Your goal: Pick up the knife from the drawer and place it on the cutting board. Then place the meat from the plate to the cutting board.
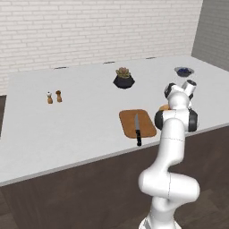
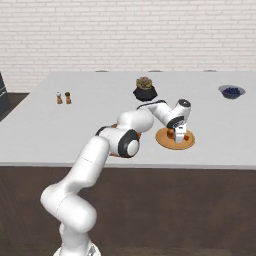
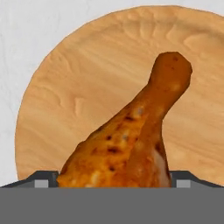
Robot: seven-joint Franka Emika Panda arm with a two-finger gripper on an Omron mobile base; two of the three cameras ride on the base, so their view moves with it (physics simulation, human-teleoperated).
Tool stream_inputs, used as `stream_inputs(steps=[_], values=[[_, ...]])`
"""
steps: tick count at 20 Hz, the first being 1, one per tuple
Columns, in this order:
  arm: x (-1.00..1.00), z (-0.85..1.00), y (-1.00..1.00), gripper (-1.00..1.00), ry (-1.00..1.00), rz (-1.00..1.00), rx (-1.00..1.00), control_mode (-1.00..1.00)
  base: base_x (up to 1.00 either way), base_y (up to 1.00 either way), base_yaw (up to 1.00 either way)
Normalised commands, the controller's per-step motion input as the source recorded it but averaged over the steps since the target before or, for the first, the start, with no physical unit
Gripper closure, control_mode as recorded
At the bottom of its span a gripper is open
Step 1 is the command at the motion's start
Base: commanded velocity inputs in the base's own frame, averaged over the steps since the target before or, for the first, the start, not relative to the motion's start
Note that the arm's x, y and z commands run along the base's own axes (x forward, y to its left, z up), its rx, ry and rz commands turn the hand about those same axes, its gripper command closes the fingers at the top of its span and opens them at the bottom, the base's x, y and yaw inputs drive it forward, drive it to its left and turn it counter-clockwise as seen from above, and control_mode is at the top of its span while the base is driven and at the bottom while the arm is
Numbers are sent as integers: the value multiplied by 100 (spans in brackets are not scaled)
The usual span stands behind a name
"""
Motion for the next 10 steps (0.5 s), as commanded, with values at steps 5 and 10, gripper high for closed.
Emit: stream_inputs(steps=[5, 10], values=[[-19, -34, 3, 100, -4, -3, 0, -100, 0, 0, 0], [-92, 24, 42, 100, 0, 3, 0, -100, 0, 0, 0]])
